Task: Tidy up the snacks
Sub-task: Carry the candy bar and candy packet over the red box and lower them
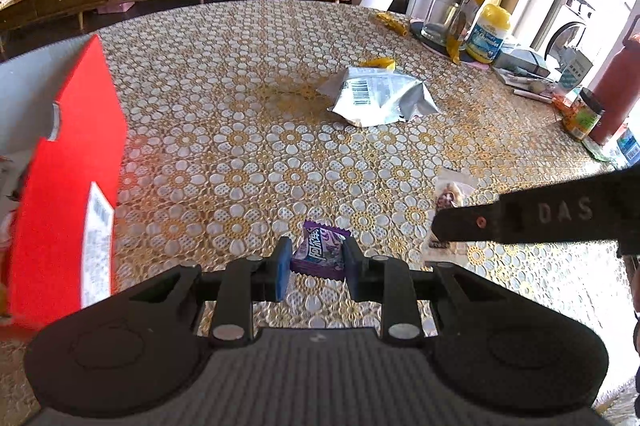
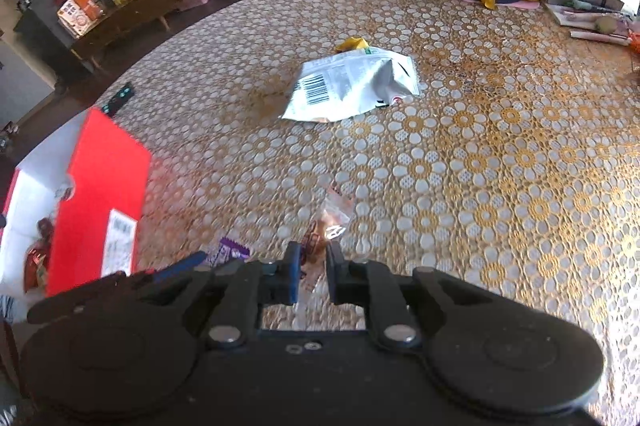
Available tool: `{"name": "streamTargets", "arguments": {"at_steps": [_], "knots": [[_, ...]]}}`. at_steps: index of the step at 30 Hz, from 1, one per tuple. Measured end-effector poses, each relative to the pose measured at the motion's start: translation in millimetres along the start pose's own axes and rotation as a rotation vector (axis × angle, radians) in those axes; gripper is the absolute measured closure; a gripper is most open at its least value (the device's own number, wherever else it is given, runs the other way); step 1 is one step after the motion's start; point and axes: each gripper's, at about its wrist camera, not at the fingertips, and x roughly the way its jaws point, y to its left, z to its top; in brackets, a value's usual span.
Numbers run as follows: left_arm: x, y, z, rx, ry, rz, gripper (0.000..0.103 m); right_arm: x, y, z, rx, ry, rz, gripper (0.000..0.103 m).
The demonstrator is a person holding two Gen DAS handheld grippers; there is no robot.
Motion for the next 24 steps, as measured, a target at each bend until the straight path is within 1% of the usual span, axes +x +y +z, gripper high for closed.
{"name": "streamTargets", "arguments": {"at_steps": [3, 9, 19, 24], "knots": [[-12.6, -1.6, -1.7, 0.013, -0.006, 0.016, 0.076, -14.6, 6.1, -8.1, -0.022, -0.012, 0.007, 0.092], [-40.3, 4.1, -5.9, 0.005, -0.021, 0.014, 0.076, -37.7, 22.8, -23.7, -0.066, -0.031, 0.033, 0.092], [-90.3, 23.7, -10.0, -0.007, -0.057, 0.039, 0.076, -70.5, 59.9, -41.2, -0.157, -0.067, 0.059, 0.092], [-117.4, 41.5, -7.3, -0.02, -0.09, 0.049, 0.076, -82.6, 85.5, -46.9, -0.207, -0.083, 0.073, 0.092]]}}
